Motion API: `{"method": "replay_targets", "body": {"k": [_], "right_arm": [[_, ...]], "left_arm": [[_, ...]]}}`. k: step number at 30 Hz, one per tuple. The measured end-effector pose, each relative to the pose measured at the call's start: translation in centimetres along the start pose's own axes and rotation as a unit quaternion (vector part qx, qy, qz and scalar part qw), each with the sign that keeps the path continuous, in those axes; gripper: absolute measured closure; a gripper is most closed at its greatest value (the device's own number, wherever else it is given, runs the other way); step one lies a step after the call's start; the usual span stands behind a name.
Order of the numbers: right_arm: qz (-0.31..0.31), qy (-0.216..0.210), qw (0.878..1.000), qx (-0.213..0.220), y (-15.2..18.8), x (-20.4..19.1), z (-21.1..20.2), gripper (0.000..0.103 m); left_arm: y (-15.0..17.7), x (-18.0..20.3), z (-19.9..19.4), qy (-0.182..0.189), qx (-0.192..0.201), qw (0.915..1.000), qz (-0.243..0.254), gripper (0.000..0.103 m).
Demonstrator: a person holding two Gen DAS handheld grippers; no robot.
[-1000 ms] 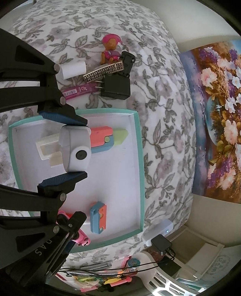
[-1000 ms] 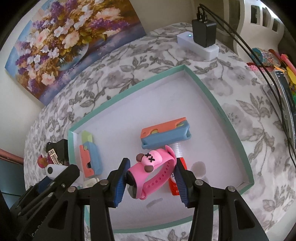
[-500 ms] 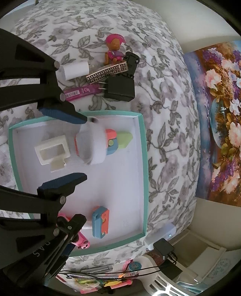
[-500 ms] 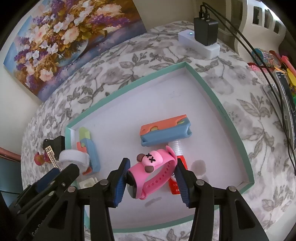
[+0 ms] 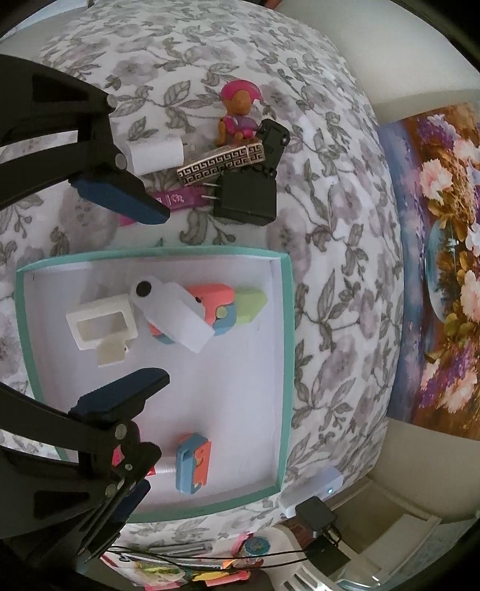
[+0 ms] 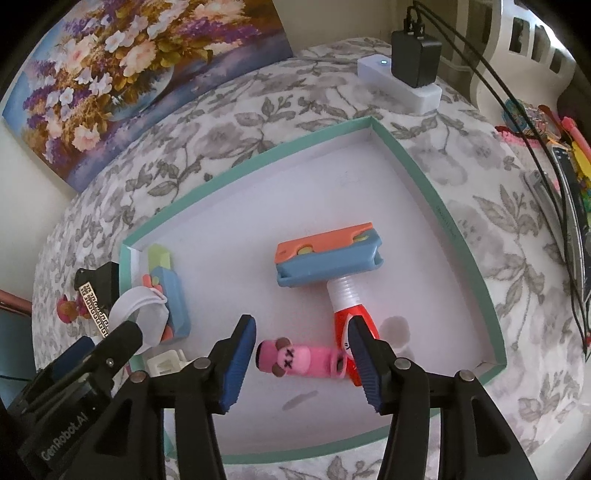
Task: Organize rigid objects
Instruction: 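Open both grippers to release the white toy and watch in the tray, then move both tools back over the remaining pile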
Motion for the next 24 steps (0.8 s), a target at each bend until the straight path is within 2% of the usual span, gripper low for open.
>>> {"method": "replay_targets", "body": {"k": [3,7,9,11,12,15,17,24], "right_arm": [[0.001,0.002,1.000,0.005,-0.1,0.1,-0.2,0.043],[-0.005,0.015,1.000,0.019,-0.4,0.1,-0.5,0.029],[-0.005,0.014,1.000,0.021,-0.4,0.1,-0.6,0.027],[-0.004,0.014,1.000,0.022,-0.5,0.2,-0.5,0.021],[-0.004,0.016,1.000,0.022,-0.5,0.2,-0.5,0.019],[-0.008,0.018,0.999,0.027,-0.5,0.1,-0.5,0.013],[-0.011,0.018,0.999,0.033,-0.6,0.1,-0.5,0.002],[-0.013,0.018,0.999,0.050,-0.9,-0.1,-1.0,0.000]], "left_arm": [[0.0,-0.6,0.1,-0.010,-0.001,0.9999,-0.005,0.021],[-0.2,-1.3,0.0,-0.017,0.005,0.9998,-0.011,0.020],[-0.3,-1.8,-0.1,-0.022,0.010,0.9996,-0.016,0.019],[-0.4,-2.2,-0.2,-0.026,0.014,0.9994,-0.019,0.014],[-0.5,-2.4,-0.2,-0.029,0.015,0.9993,-0.021,0.008],[-0.6,-2.9,-0.4,-0.038,0.021,0.9987,-0.025,0.008],[-0.8,-3.4,-0.6,-0.041,0.029,0.9983,-0.029,0.008],[-1.2,-5.0,-1.3,-0.029,0.055,0.9965,-0.055,0.007]]}}
Point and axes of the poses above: each gripper's, at about its wrist camera, not at the fingertips, and z roughly the way its jaws point, x to its right, y to its underside, the point moved 6 cm from there along z, roughly the way its jaws point, and after that the axes turned 3 degrees about z, right-handed, at the moved point
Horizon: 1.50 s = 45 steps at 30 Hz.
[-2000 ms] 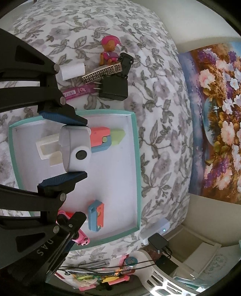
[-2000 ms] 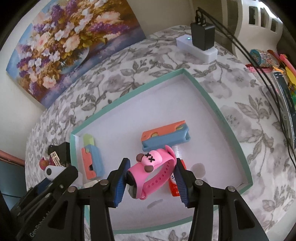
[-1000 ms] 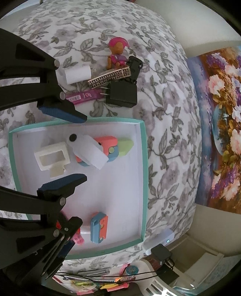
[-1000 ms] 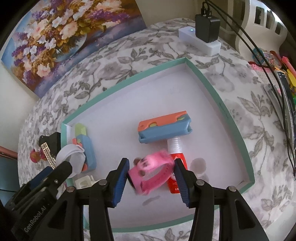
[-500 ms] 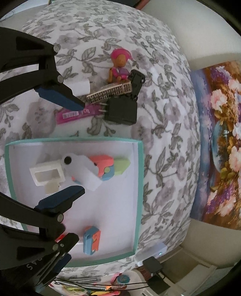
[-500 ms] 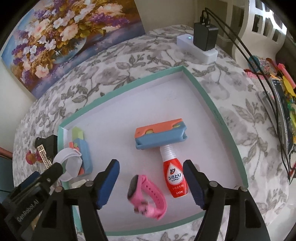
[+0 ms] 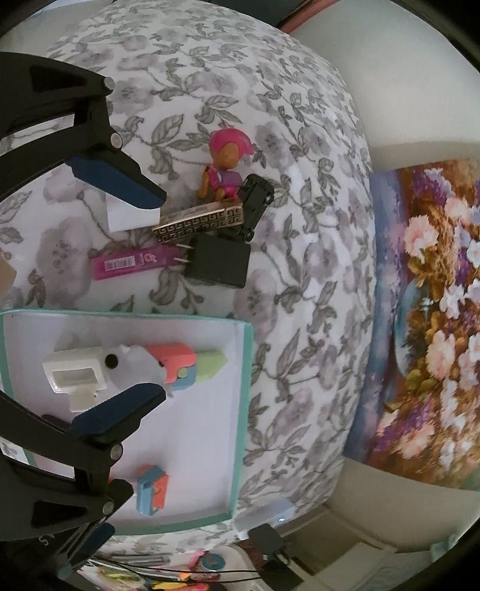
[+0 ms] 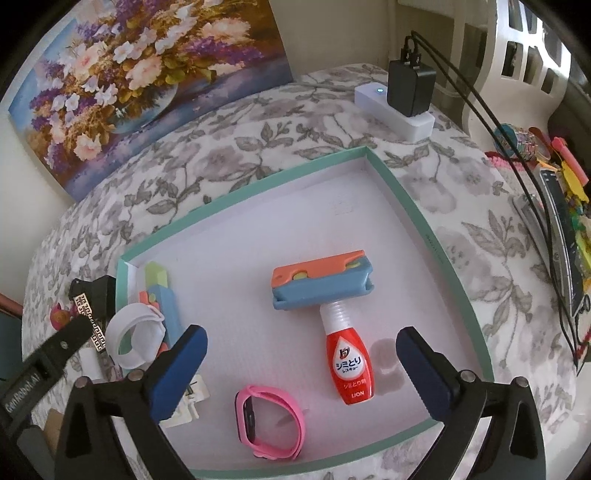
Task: Organize rigid objects
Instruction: 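Move both tools back over the remaining pile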
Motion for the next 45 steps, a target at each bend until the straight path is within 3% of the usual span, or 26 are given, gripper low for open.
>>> {"method": "replay_targets", "body": {"k": [5,12,22,32,39,45], "right_arm": [[-0.006,-0.003,1.000,0.001,0.1,-0.4,0.0,0.000],[-0.013,-0.006,1.000,0.009,0.2,-1.0,-0.3,0.000],[-0.020,-0.013,0.999,0.022,0.1,-2.3,-1.0,0.000],[-0.062,-0.021,0.997,0.032,0.9,-6.1,-1.7,0.000],[-0.100,-0.029,0.994,0.034,1.6,-9.9,-1.7,0.000],[-0.123,-0.047,0.991,0.027,2.4,-13.6,-1.3,0.000]], "left_arm": [[-0.5,-1.0,-0.4,0.007,0.019,0.9997,-0.012,0.007],[-0.7,-1.6,-0.9,0.020,0.015,0.9996,-0.013,0.007],[-1.6,-3.3,-3.1,-0.026,0.077,0.9967,-0.004,0.007],[-1.7,-7.0,-3.2,-0.011,0.069,0.9966,-0.043,0.007],[-1.5,-12.0,-3.6,-0.032,0.066,0.9931,-0.091,0.007],[-0.6,-16.6,-3.1,-0.065,0.031,0.9895,-0.126,0.007]]}}
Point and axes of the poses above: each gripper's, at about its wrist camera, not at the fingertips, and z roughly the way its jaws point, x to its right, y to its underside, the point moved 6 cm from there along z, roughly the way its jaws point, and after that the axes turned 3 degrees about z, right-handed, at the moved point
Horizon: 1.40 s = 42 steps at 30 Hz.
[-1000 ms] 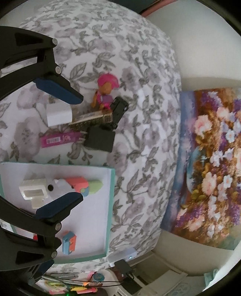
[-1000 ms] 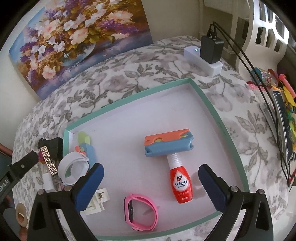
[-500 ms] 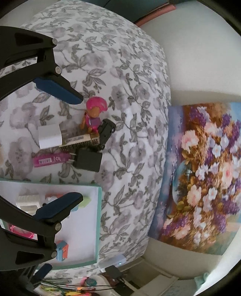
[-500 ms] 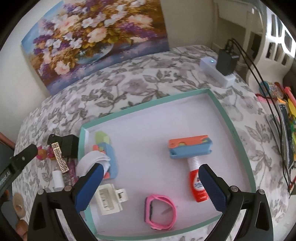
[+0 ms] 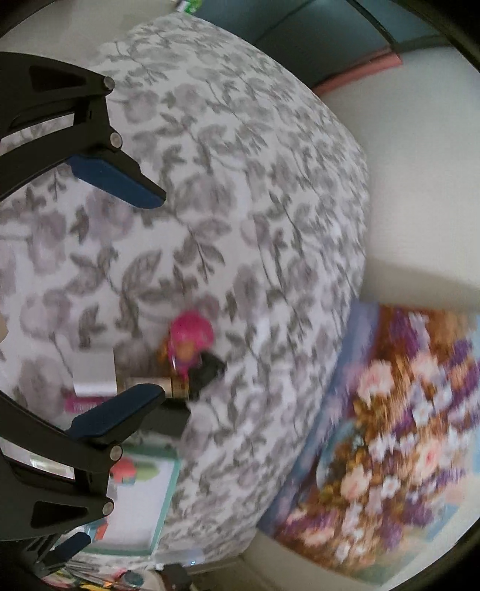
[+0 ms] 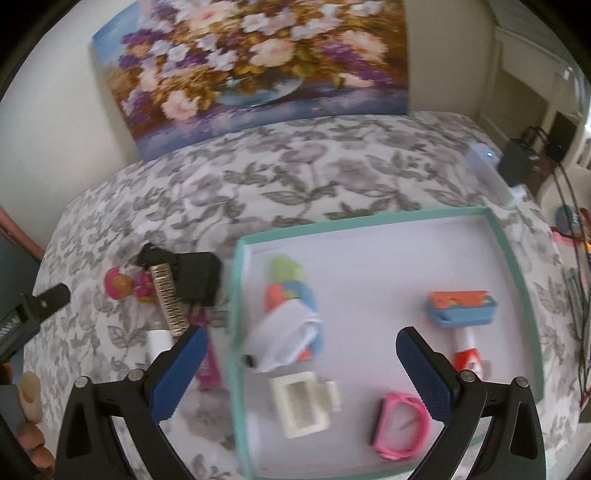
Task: Organize rigid objects
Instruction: 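Move both tools back over the remaining pile, then grasp the white charger cube with the left gripper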
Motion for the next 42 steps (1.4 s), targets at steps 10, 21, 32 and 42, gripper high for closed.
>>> {"method": "replay_targets", "body": {"k": [10,21,32,42], "right_arm": [[-0.048,-0.038,0.998,-0.020,0.9,-7.0,1.7,0.000],[-0.052,-0.028,0.998,-0.015,0.5,-7.2,1.8,0.000],[-0.008,-0.051,0.999,-0.009,-1.4,-7.6,1.1,0.000],[0.030,-0.062,0.998,-0.011,-1.5,-5.7,0.9,0.000]], "left_arm": [[1.3,-3.7,3.0,0.004,-0.065,0.9970,-0.043,0.007],[3.4,-2.0,5.7,0.051,-0.120,0.9896,-0.061,0.007],[3.3,-2.8,5.8,0.048,-0.122,0.9865,-0.098,0.007],[4.1,-0.7,6.8,0.057,-0.146,0.9848,-0.075,0.007]]}}
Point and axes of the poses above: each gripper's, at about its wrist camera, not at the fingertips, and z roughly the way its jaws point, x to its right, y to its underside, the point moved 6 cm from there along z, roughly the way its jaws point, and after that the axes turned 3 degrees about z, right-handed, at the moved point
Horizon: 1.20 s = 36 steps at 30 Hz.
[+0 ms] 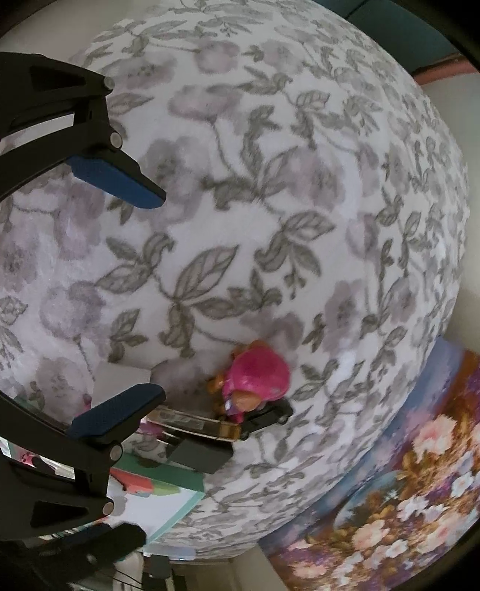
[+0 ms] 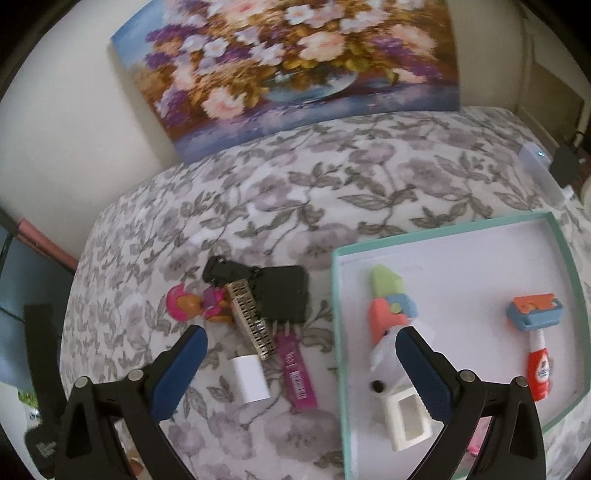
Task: Organize rigid objects
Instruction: 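Grasp the white charger cube with the left gripper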
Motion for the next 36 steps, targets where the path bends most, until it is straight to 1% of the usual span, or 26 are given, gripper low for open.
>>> {"method": "replay_targets", "body": {"k": [3,6,8,11,15,17,19,20,22,24,28,31,36], "right_arm": [[0.013,0.002,1.000,0.002,-0.3,0.9,-0.2,0.000],[0.019,0.002,1.000,0.001,-0.4,1.4,-0.2,0.000],[0.020,0.001,1.000,0.000,-0.3,1.5,-0.2,0.000],[0.023,0.000,1.000,-0.003,-0.3,1.7,-0.2,0.000],[0.030,0.000,1.000,-0.007,-0.3,2.1,-0.1,0.000],[0.032,0.001,0.999,-0.008,-0.2,2.3,-0.1,0.000],[0.033,0.002,0.999,-0.010,-0.2,2.4,0.0,0.000],[0.033,0.002,0.999,-0.011,-0.2,2.4,0.0,0.000],[0.035,0.002,0.999,-0.012,-0.1,2.5,0.1,0.000],[0.036,0.001,0.999,-0.013,-0.1,2.6,0.1,0.000],[0.037,0.003,0.999,-0.014,-0.1,2.8,0.2,0.000],[0.038,0.003,0.999,-0.016,0.0,2.9,0.3,0.000],[0.032,0.001,0.999,-0.016,0.1,2.7,0.3,0.000]], "left_arm": [[0.7,1.2,1.1,0.001,-0.012,0.9998,0.014,0.007],[1.4,2.8,1.8,0.028,-0.024,0.9990,0.026,0.007],[1.5,3.6,1.7,0.040,-0.020,0.9985,0.032,0.007],[1.7,4.8,1.6,0.036,-0.009,0.9979,0.054,0.009],[2.2,6.0,2.5,0.031,-0.020,0.9964,0.076,0.025],[2.3,6.4,3.0,0.034,-0.026,0.9958,0.081,0.030],[2.5,6.8,3.4,0.030,-0.026,0.9953,0.088,0.038],[2.6,7.0,3.6,0.027,-0.028,0.9949,0.094,0.040],[2.8,7.4,4.3,0.030,-0.036,0.9941,0.098,0.048],[2.8,7.8,4.7,0.040,-0.043,0.9936,0.097,0.055],[2.8,7.9,4.6,0.038,-0.040,0.9935,0.100,0.055],[2.6,7.1,4.4,0.043,-0.040,0.9950,0.081,0.055],[1.7,4.4,2.8,0.034,-0.018,0.9984,0.040,0.056]]}}
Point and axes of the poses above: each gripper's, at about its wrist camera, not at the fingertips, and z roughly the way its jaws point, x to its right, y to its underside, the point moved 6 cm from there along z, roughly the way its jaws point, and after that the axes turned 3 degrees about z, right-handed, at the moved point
